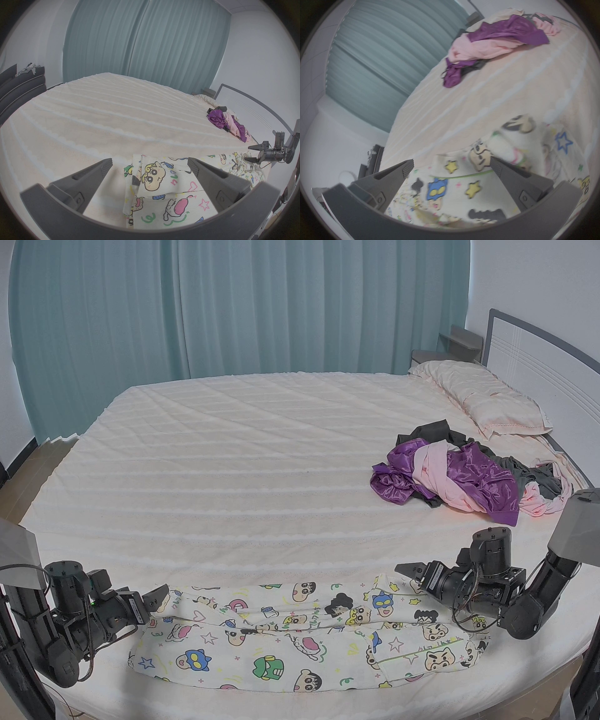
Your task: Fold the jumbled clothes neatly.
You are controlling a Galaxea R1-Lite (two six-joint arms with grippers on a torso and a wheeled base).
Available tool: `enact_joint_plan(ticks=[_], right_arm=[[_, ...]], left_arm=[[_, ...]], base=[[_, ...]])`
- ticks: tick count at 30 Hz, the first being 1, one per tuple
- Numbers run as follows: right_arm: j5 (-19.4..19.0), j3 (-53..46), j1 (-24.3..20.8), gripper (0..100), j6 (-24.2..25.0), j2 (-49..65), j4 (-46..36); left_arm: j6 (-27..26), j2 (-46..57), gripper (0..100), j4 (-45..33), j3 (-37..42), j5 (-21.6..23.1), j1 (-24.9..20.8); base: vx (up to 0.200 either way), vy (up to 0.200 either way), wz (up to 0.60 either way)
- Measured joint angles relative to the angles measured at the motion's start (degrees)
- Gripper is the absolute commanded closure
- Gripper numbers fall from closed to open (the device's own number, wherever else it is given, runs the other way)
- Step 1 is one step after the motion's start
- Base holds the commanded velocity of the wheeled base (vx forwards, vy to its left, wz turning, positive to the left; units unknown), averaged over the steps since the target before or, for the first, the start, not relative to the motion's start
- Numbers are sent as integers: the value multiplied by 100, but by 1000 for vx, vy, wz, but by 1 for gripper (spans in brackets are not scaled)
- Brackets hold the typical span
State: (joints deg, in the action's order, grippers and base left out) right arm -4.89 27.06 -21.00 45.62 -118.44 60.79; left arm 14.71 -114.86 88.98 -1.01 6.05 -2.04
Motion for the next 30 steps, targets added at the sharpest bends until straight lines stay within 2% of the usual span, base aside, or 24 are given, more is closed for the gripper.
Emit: enact_joint_plan(ticks=[6, 12, 15, 17, 21, 30], right_arm=[[286, -22, 401, 0, 88, -230, 10], [410, -350, 456, 0, 296, 196, 32], [418, -581, 455, 0, 379, 488, 43], [416, -717, 456, 0, 422, 635, 46], [356, -951, 461, 0, 485, 844, 98], [106, -1458, 467, 0, 540, 1051, 435]], left_arm=[[-18, -7, 0, -2, -166, -55, -30], [11, -105, 0, -16, -869, -503, -129], [78, -157, 0, -369, -1309, -580, -193], [190, -138, 0, -835, -1574, -584, -232], [450, 44, 0, -2286, -2153, -477, -306], [740, 670, 0, -5541, -3329, 141, -317]], base=[[0, 0, 0], [0, 0, 0], [0, 0, 0], [0, 0, 0], [0, 0, 0], [0, 0, 0]])
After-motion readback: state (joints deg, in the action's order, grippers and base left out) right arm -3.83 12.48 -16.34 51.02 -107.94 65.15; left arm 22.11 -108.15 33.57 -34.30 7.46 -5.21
